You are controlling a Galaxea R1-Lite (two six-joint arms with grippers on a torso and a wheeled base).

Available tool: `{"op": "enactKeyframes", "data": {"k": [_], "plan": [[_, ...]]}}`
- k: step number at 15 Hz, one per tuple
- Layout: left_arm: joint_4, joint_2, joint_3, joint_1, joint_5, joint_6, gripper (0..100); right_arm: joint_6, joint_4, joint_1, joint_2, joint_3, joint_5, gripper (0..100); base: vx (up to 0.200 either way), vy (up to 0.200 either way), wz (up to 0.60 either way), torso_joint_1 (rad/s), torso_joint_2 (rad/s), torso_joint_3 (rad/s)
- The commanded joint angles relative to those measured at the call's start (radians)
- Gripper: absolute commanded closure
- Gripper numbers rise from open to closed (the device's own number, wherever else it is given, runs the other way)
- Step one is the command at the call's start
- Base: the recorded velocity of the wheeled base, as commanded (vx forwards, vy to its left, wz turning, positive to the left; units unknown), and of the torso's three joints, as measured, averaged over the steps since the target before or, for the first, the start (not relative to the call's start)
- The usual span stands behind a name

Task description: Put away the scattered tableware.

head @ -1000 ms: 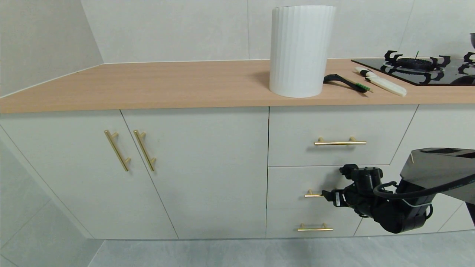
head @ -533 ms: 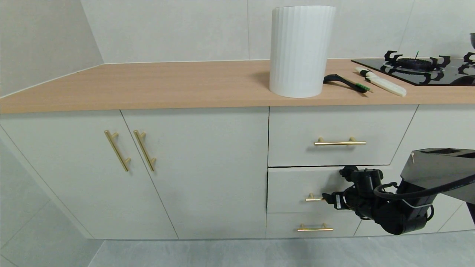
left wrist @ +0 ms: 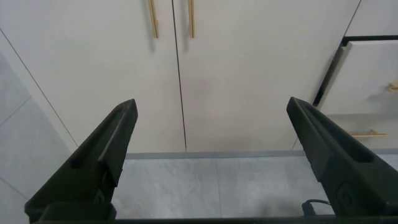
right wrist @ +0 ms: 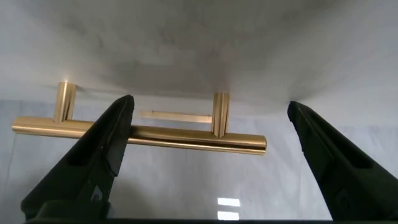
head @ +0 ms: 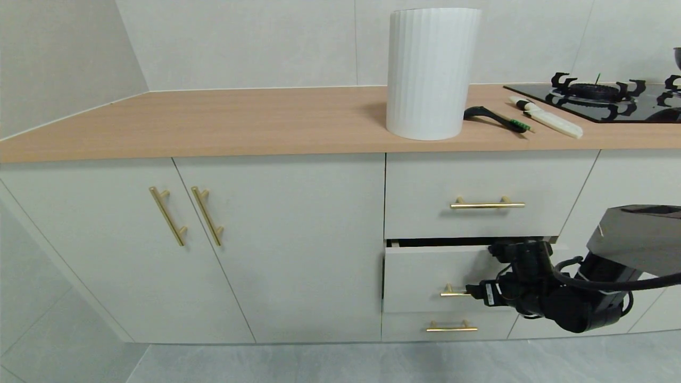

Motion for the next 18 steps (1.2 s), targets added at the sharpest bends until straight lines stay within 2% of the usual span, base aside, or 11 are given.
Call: {"op": "enactKeyframes", "data": {"k": [1, 5, 9, 11, 18], "plan": [[0.0, 0.0, 0.0, 0.0, -0.001, 0.0, 0, 0.005, 0.151, 0.016, -0.196, 0.019, 0.011, 0, 0.0, 0.0, 0.0, 0.0, 0.0, 0.0], [0.0, 0.0, 0.0, 0.0, 0.0, 0.0, 0, 0.006, 0.375, 0.109, -0.484, 0.042, 0.03, 0, 0.0, 0.0, 0.0, 0.0, 0.0, 0.0], [0.0, 0.0, 0.0, 0.0, 0.0, 0.0, 0, 0.015, 0.376, 0.174, -0.593, 0.062, 0.016, 0, 0.0, 0.0, 0.0, 0.0, 0.0, 0.0], [0.0, 0.0, 0.0, 0.0, 0.0, 0.0, 0, 0.015, 0.341, 0.169, -0.546, 0.059, 0.013, 0, 0.0, 0.0, 0.0, 0.0, 0.0, 0.0], [0.0, 0.0, 0.0, 0.0, 0.0, 0.0, 0, 0.025, -0.02, 0.148, -0.279, 0.07, -0.078, 0, 0.0, 0.0, 0.0, 0.0, 0.0, 0.0]]}}
